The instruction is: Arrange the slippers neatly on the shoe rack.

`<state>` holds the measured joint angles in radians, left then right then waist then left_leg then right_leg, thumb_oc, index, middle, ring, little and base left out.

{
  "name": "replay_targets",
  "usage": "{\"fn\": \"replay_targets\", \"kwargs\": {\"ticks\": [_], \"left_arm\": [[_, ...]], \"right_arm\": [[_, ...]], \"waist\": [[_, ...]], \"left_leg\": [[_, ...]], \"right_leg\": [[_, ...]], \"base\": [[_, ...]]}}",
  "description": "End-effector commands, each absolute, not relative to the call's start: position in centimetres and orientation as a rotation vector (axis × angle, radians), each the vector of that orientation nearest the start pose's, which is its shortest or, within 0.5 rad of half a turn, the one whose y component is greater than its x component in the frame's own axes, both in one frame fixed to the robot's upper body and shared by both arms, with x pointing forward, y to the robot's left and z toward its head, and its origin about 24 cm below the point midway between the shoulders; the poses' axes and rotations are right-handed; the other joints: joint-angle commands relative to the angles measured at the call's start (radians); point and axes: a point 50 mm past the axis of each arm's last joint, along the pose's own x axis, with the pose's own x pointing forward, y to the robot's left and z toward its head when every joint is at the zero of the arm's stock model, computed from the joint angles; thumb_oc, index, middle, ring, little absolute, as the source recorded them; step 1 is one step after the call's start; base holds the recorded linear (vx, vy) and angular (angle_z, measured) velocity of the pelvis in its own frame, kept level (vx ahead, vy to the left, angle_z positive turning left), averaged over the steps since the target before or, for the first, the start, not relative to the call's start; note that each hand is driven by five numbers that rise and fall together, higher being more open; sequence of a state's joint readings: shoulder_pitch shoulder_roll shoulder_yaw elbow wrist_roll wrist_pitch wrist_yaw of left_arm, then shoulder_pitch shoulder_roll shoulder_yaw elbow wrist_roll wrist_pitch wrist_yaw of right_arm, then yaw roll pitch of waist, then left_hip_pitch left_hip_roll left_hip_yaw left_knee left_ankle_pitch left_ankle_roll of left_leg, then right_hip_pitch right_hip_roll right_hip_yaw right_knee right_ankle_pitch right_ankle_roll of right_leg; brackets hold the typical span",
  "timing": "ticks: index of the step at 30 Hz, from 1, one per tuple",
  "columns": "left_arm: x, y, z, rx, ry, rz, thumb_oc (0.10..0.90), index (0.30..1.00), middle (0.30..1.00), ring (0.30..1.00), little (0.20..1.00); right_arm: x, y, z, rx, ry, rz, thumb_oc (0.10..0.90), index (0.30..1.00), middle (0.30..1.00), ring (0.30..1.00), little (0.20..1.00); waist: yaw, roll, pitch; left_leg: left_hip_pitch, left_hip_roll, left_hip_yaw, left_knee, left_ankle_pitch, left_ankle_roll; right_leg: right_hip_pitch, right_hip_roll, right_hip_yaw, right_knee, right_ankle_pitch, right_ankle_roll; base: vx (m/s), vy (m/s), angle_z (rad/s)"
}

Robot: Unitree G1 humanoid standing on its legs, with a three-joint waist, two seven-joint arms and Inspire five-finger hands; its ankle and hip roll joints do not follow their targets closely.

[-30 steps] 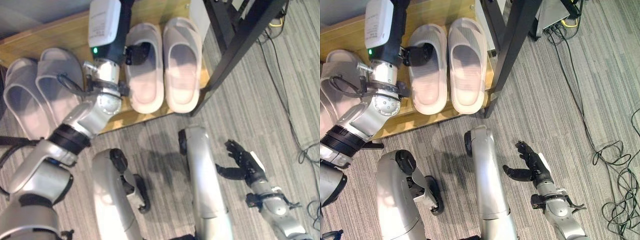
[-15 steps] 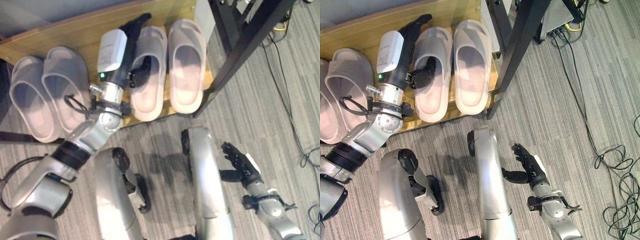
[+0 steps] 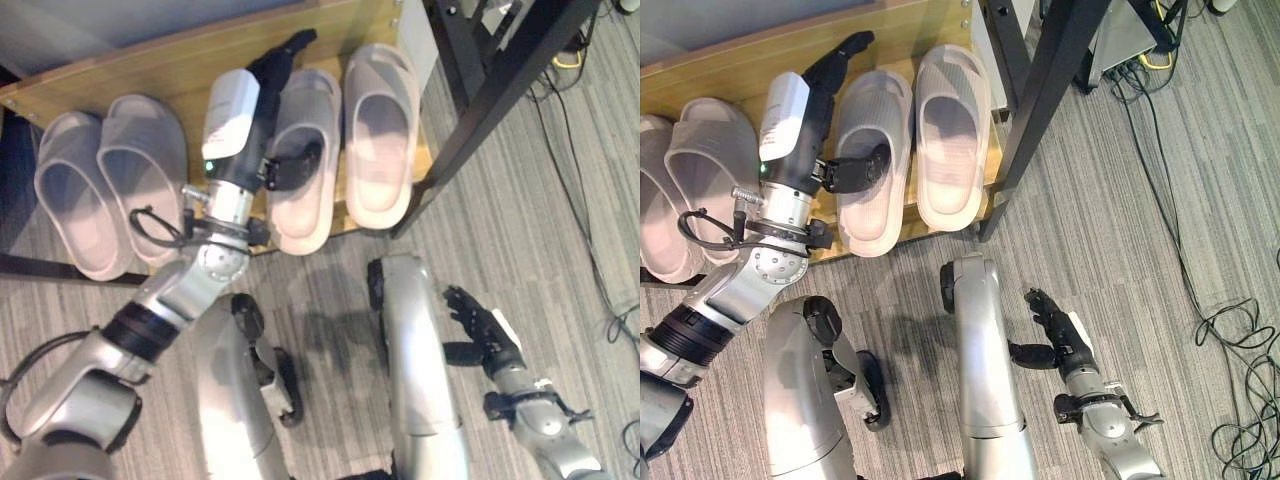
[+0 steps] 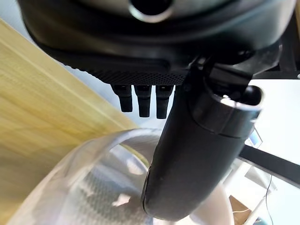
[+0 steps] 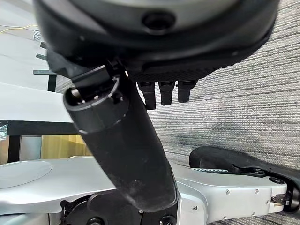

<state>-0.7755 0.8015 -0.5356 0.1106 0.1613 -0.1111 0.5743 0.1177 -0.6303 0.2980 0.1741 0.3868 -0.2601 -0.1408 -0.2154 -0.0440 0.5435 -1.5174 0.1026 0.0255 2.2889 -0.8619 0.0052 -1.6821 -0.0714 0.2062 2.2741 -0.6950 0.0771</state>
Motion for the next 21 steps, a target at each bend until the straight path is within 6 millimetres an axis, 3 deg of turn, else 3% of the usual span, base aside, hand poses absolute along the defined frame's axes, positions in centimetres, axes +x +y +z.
{"fn": "replay_targets", "kwargs": {"ticks": [1, 12, 15, 18, 21], "left_arm": [[30.2, 15.2, 30.0, 0.745, -1.175, 0.172, 0.8, 0.9, 0.9, 0.9, 0.9], [27.3, 15.2, 30.0, 0.532, -1.219, 0.046, 0.8, 0.9, 0.9, 0.9, 0.9], [25.7, 15.6, 29.7, 0.337, -1.185, -0.091, 0.8, 0.9, 0.9, 0.9, 0.9], [25.2, 15.8, 29.6, 0.255, -1.161, -0.152, 0.8, 0.9, 0.9, 0.9, 0.9], [24.8, 15.6, 28.8, 0.067, -1.058, -0.312, 0.8, 0.9, 0.9, 0.9, 0.9]], "right_arm": [[21.6, -22.5, 2.6, -0.247, 0.019, 0.088, 0.8, 0.9, 0.9, 0.9, 0.9], [21.6, -22.3, 2.5, -0.254, 0.026, 0.079, 0.8, 0.9, 0.9, 0.9, 0.9], [21.6, -22.5, 2.5, -0.263, 0.033, 0.07, 0.8, 0.9, 0.9, 0.9, 0.9], [21.4, -22.6, 2.4, -0.261, 0.041, 0.068, 0.8, 0.9, 0.9, 0.9, 0.9], [21.0, -22.6, 2.1, -0.259, 0.065, 0.075, 0.8, 0.9, 0.9, 0.9, 0.9]], "waist": [[0.027, 0.007, -0.024], [0.046, 0.024, -0.024], [0.059, 0.032, -0.024], [0.061, 0.033, -0.024], [0.064, 0.033, -0.024]], "left_leg": [[-0.053, -0.052, -0.04, -0.024, 0.025, -0.004], [-0.053, -0.056, -0.046, -0.021, 0.018, -0.008], [-0.053, -0.056, -0.048, -0.026, 0.017, -0.011], [-0.053, -0.057, -0.048, -0.027, 0.017, -0.012], [-0.053, -0.057, -0.05, -0.026, 0.016, -0.015]], "right_leg": [[0.112, -0.085, 0.022, 0.07, -0.144, -0.057], [0.112, -0.087, 0.012, 0.074, -0.146, -0.059], [0.112, -0.09, 0.011, 0.074, -0.148, -0.062], [0.112, -0.09, 0.011, 0.074, -0.147, -0.063], [0.112, -0.088, 0.01, 0.078, -0.148, -0.064]], "base": [[0.0, 0.0, 0.0], [0.0, 0.0, 0.0], [0.0, 0.0, 0.0], [0.0, 0.0, 0.0], [0.0, -0.02, 0.03]]}}
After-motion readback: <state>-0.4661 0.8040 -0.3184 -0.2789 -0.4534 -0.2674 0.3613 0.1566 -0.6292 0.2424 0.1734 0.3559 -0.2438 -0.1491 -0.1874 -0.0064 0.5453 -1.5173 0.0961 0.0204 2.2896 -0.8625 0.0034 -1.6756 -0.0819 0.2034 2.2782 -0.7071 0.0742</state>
